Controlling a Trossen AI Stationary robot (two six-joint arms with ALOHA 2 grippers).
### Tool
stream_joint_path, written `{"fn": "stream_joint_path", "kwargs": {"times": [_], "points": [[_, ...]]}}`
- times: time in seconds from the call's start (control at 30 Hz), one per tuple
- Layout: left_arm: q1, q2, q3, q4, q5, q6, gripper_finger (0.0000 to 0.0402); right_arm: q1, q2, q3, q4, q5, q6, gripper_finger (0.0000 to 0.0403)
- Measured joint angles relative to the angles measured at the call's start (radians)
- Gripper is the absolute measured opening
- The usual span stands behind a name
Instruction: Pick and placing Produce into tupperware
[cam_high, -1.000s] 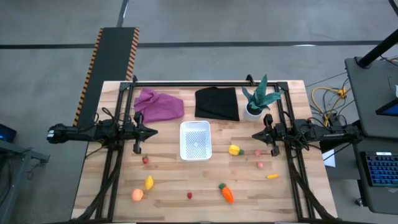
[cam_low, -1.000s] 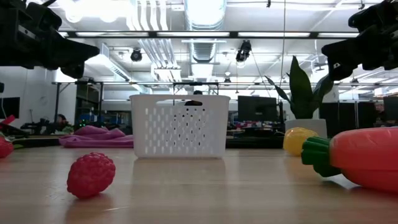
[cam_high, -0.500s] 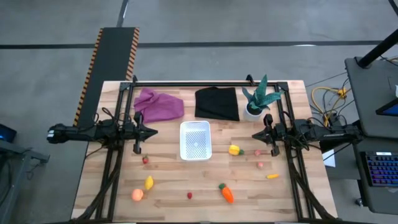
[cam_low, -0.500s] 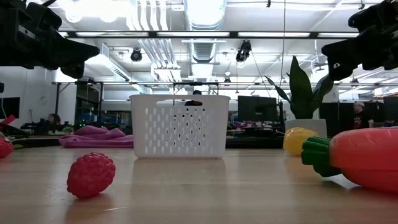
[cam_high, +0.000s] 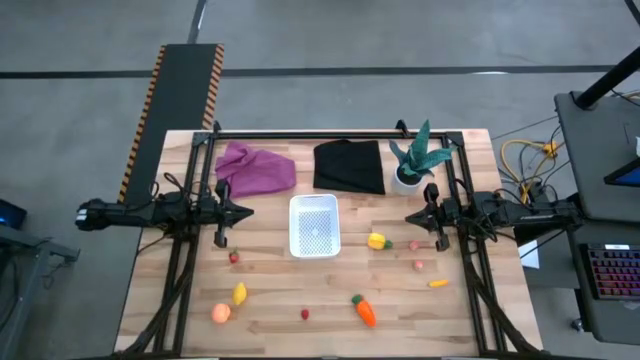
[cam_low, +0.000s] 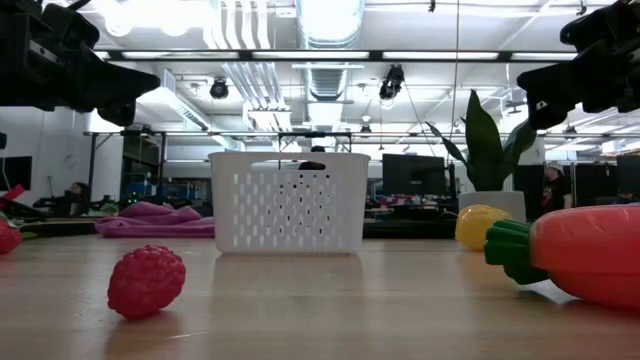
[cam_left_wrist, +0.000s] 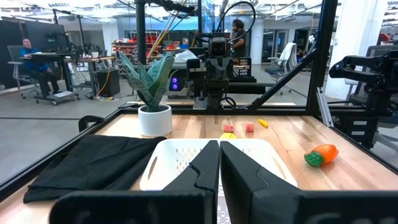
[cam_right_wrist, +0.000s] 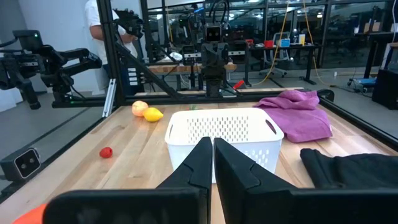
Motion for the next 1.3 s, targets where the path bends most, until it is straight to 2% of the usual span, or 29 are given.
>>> {"fn": "stream_joint_path", "kwargs": {"times": [0.27, 0.83, 0.93, 1.07, 1.17, 1.3], "points": [[0.0, 0.0, 0.0, 0.0, 0.0, 0.0, 0.0, 0.0, 0.0, 0.0, 0.0, 0.0, -0.072, 0.0009], [0.0, 0.0, 0.0, 0.0, 0.0, 0.0, 0.0, 0.0, 0.0, 0.0, 0.001, 0.0, -0.025, 0.0009], [0.0, 0.0, 0.0, 0.0, 0.0, 0.0, 0.0, 0.0, 0.0, 0.0, 0.018, 0.0, 0.039, 0.0009], [0.0, 0.0, 0.0, 0.0, 0.0, 0.0, 0.0, 0.0, 0.0, 0.0, 0.05, 0.005, 0.207, 0.0009], [0.0, 0.0, 0.0, 0.013, 0.0, 0.0, 0.0, -0.001, 0.004, 0.0, 0.115, 0.057, 0.211, 0.0009], [0.0, 0.0, 0.0, 0.043, 0.0, 0.0, 0.0, 0.0, 0.006, 0.0, 0.197, 0.021, 0.216, 0.0009]]}}
